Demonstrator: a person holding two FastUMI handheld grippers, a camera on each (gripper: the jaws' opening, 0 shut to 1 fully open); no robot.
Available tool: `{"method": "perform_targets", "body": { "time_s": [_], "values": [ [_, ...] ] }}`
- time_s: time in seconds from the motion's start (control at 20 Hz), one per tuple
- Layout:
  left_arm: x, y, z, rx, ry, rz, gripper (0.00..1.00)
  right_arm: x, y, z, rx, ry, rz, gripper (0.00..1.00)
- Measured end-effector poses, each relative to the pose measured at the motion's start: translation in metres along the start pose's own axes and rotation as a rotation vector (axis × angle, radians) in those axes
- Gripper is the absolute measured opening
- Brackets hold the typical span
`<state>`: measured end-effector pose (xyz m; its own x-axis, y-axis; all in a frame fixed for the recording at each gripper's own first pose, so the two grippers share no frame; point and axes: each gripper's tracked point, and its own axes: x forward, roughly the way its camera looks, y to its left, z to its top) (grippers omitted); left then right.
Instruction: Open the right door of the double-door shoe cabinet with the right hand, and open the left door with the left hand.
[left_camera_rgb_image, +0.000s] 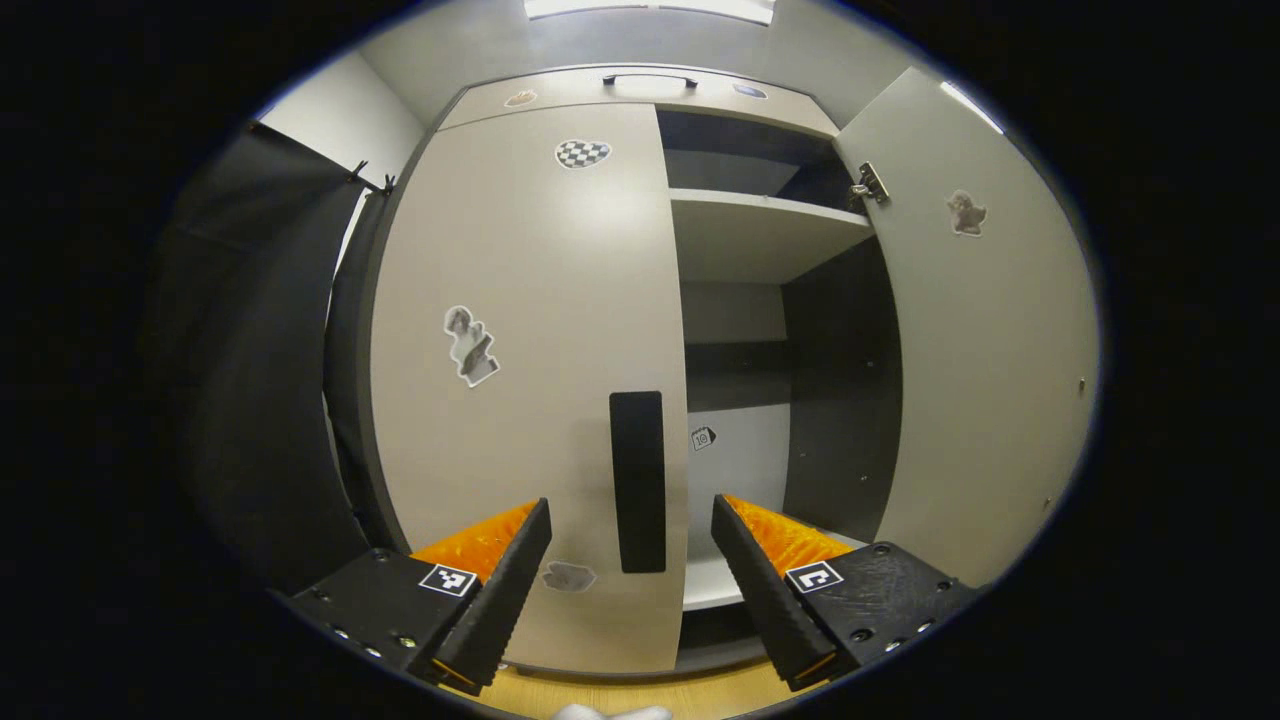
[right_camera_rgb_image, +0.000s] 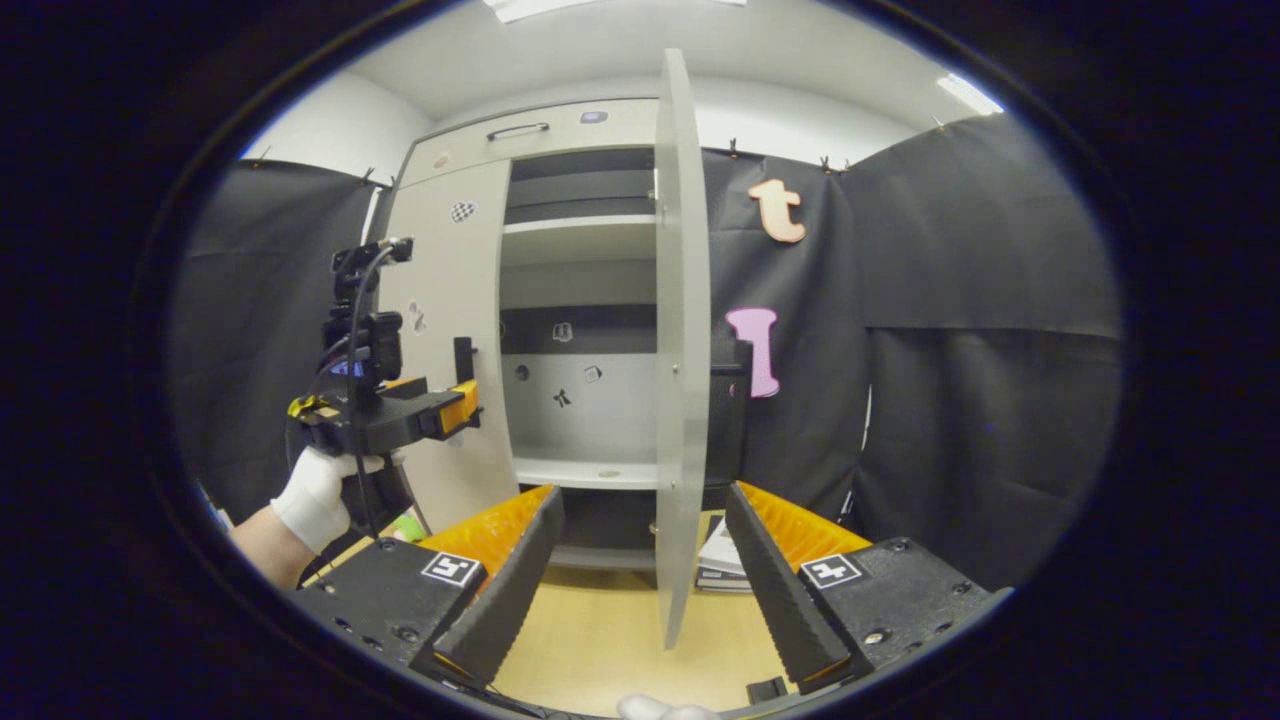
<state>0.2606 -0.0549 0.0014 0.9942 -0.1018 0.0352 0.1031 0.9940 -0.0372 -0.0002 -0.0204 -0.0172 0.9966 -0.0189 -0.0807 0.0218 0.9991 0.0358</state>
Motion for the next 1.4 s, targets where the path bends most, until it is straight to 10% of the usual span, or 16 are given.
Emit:
{"method": "perform_targets", "body": {
  "time_s": [0.45, 0.75, 1.4],
  "values": [
    [0.048, 0.003, -0.02, -0.006, 0.046, 0.024, 0.84, -0.008, -0.022, -0.008, 0.014, 0.043, -0.062, 1.0],
    [0.047, -0.002, -0.021, 0.0, 0.053, 0.005, 0.19, 0.004, -0.011, -0.003, 0.012, 0.048, -0.012, 1.0],
    [0.017, -0.002, -0.018, -0.054, 0.052, -0.085, 0.0, -0.001, 0.008, -0.005, 0.003, 0.034, 0.052, 1.0]
  ]
}}
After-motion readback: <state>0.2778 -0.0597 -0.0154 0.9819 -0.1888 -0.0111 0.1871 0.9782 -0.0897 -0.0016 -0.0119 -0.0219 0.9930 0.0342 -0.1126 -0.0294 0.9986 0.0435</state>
